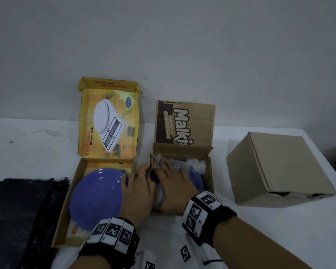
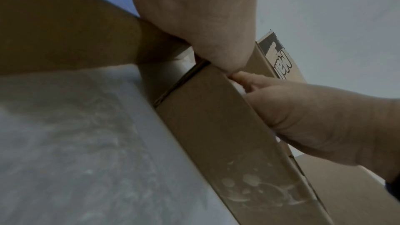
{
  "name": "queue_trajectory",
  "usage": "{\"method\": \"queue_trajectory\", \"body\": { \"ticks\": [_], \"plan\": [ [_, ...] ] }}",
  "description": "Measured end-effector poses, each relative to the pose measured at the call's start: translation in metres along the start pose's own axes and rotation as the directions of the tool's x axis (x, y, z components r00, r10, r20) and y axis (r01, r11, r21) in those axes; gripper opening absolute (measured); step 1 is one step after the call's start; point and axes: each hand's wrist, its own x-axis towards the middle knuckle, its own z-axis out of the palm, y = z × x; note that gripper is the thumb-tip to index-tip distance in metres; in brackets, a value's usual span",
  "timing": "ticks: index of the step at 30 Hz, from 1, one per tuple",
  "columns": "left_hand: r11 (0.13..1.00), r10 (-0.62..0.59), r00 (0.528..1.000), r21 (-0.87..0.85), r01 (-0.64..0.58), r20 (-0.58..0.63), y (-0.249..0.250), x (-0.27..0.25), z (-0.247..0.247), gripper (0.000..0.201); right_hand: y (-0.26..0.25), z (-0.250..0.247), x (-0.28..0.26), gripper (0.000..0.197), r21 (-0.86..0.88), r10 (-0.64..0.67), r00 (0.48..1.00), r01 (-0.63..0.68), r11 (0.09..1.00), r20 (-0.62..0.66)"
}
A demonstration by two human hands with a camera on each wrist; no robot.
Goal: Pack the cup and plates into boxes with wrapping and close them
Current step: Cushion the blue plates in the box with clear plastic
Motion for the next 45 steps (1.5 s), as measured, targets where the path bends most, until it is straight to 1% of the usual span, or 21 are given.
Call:
{"method": "queue_trajectory", "body": {
  "ticks": [2,4,6,9,15,17,20,23,25,27,28,30,31,32,33,36,37,39,42,43,45],
  "plan": [
    [1.0,0.004,1.0,-0.012,-0.004,-0.001,-0.001,0.0,0.0,0.042,0.005,-0.006,-0.002,0.096,0.042,-0.032,0.999,0.032,0.999,-0.007],
    [1.0,0.021,1.0,-0.02,-0.021,-0.005,-0.002,-0.001,0.0,0.043,0.017,-0.009,-0.003,0.099,0.122,-0.042,0.997,0.049,0.991,-0.057],
    [1.0,0.026,1.0,-0.01,-0.026,-0.008,-0.001,-0.001,0.0,0.045,0.028,-0.007,-0.003,0.105,0.083,-0.001,0.996,0.009,0.997,-0.093],
    [1.0,0.01,1.0,-0.025,-0.01,-0.008,-0.001,-0.001,0.002,0.04,0.034,0.005,-0.003,0.103,0.101,0.054,0.998,-0.052,0.994,-0.015],
    [1.0,-0.002,1.0,-0.013,0.002,-0.011,-0.001,-0.002,0.001,0.042,0.04,0.013,-0.002,0.097,0.129,0.053,0.998,-0.056,0.99,0.027],
    [1.0,0.004,1.0,-0.004,-0.004,-0.001,0.0,-0.001,0.0,0.042,0.039,0.009,-0.007,0.091,0.196,0.02,0.999,-0.011,0.981,-0.048],
    [1.0,-0.001,0.999,0.002,0.001,0.049,-0.003,0.0,-0.002,0.043,0.039,-0.005,-0.034,0.07,0.288,0.03,0.982,0.025,0.957,-0.186],
    [1.0,-0.006,0.994,0.029,0.003,0.108,-0.007,0.003,-0.006,0.044,0.035,-0.011,-0.069,0.034,0.266,0.048,0.913,0.068,0.962,-0.405],
    [1.0,0.003,0.991,0.019,-0.006,0.133,-0.008,0.003,-0.009,0.044,0.028,-0.003,-0.089,0.011,0.21,-0.002,0.89,0.11,0.971,-0.456],
    [1.0,0.009,0.987,0.022,-0.013,0.16,-0.008,0.003,-0.014,0.047,0.021,0.014,-0.106,0.009,0.182,-0.041,0.925,0.117,0.976,-0.377],
    [0.999,0.012,0.983,0.032,-0.018,0.182,-0.008,0.002,-0.015,0.049,0.019,0.024,-0.114,0.018,0.163,-0.046,0.952,0.099,0.982,-0.303],
    [0.999,0.019,0.976,0.039,-0.028,0.215,-0.007,-0.001,-0.016,0.052,0.018,0.045,-0.125,0.049,0.088,-0.008,0.995,0.017,0.996,-0.102],
    [0.999,0.022,0.974,0.036,-0.031,0.225,-0.008,-0.002,-0.016,0.053,0.018,0.053,-0.127,0.062,0.041,0.03,0.999,-0.029,0.999,-0.019],
    [0.999,0.025,0.972,0.035,-0.034,0.233,-0.008,-0.004,-0.016,0.053,0.017,0.059,-0.128,0.067,0.004,0.066,0.998,-0.066,0.998,0.023],
    [0.999,0.026,0.971,0.037,-0.035,0.237,-0.009,-0.004,-0.016,0.054,0.016,0.062,-0.128,0.064,-0.001,0.097,0.995,-0.097,0.995,0.024],
    [0.999,0.019,0.97,0.045,-0.031,0.241,-0.012,-0.005,-0.014,0.055,0.019,0.058,-0.129,0.024,0.138,0.134,0.988,-0.123,0.983,-0.08],
    [0.999,0.02,0.971,0.042,-0.031,0.239,-0.013,-0.004,-0.013,0.055,0.023,0.055,-0.131,0.015,0.191,0.154,0.981,-0.13,0.973,-0.117],
    [0.999,0.019,0.972,0.032,-0.027,0.234,-0.014,-0.003,-0.012,0.055,0.029,0.05,-0.133,0.018,0.235,0.182,0.973,-0.145,0.961,-0.145],
    [1.0,0.005,0.973,0.026,-0.011,0.232,-0.014,-0.003,-0.011,0.055,0.029,0.053,-0.132,0.049,0.158,0.243,0.97,-0.237,0.958,-0.017],
    [1.0,0.0,0.973,0.025,-0.006,0.232,-0.013,-0.004,-0.011,0.054,0.026,0.057,-0.131,0.048,0.124,0.25,0.968,-0.251,0.96,0.024],
    [1.0,-0.001,0.972,0.022,-0.005,0.236,-0.012,-0.004,-0.012,0.054,0.019,0.063,-0.128,0.027,0.091,0.203,0.978,-0.206,0.974,0.037]
  ]
}}
